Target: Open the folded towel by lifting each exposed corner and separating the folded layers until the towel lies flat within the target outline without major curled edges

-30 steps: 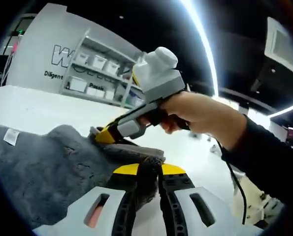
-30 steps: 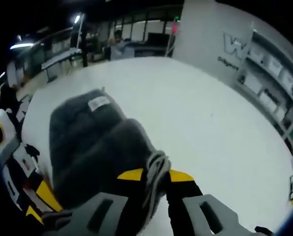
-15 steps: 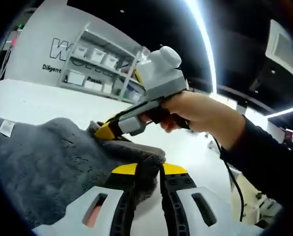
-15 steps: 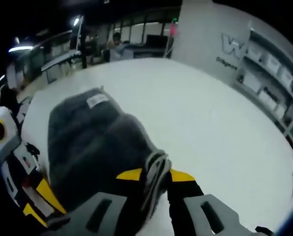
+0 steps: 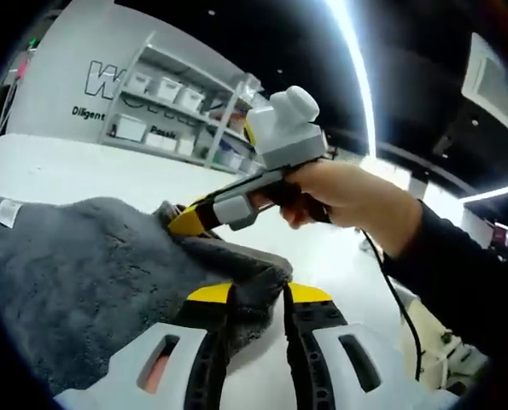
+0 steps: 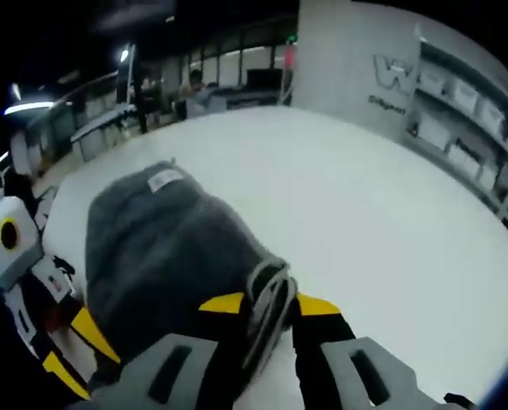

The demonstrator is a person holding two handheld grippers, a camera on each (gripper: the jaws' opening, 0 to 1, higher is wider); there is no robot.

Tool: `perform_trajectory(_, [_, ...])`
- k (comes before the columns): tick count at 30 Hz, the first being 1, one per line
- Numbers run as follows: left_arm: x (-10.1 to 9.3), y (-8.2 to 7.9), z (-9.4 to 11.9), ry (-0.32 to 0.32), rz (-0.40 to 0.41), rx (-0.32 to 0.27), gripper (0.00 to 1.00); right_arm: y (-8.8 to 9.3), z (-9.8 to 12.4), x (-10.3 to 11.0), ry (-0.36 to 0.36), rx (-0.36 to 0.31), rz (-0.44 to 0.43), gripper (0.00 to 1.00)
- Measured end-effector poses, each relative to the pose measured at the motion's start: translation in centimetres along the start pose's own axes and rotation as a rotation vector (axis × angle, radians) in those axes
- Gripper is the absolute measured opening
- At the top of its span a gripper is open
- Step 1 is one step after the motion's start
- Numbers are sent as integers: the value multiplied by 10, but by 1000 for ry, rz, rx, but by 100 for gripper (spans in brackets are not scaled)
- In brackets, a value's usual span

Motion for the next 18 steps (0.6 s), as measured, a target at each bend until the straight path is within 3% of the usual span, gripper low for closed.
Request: perform_trajectory(18, [-4,7,0,17,12,33,25,5,15,-11,55,-25,28,19])
Point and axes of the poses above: the point that each gripper's makers call its tool centre point, and the gripper's own axes: z roughly backward along the fingers, x roughly to its left, y roughly out of its underside, the point moved 5 cm from there along z, roughly backward along the fingers, and after that the axes turned 3 degrees about -z, right-handed, at the moved point
